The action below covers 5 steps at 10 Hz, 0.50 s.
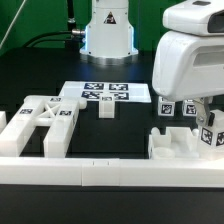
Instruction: Assemble chair
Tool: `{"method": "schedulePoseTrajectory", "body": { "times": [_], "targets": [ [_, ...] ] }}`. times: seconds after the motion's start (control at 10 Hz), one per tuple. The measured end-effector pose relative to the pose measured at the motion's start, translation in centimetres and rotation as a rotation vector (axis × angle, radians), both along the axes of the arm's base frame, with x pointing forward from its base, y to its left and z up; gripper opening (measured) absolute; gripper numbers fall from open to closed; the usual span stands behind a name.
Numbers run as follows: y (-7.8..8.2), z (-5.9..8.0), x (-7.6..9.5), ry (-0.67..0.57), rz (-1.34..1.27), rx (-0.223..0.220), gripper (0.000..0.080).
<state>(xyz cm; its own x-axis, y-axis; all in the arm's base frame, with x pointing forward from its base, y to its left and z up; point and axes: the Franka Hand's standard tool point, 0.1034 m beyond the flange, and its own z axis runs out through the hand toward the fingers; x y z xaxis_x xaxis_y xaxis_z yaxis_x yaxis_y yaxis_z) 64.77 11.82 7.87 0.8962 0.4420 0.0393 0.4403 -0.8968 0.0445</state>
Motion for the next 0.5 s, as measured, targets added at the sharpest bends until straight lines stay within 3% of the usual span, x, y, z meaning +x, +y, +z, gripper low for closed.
{"method": "schedulePoseTrajectory", "body": {
  "times": [0.5],
  "targets": [
    [0.03, 0.02, 0.14, -0.013, -0.472, 0.065, 0.0285]
  ]
}}
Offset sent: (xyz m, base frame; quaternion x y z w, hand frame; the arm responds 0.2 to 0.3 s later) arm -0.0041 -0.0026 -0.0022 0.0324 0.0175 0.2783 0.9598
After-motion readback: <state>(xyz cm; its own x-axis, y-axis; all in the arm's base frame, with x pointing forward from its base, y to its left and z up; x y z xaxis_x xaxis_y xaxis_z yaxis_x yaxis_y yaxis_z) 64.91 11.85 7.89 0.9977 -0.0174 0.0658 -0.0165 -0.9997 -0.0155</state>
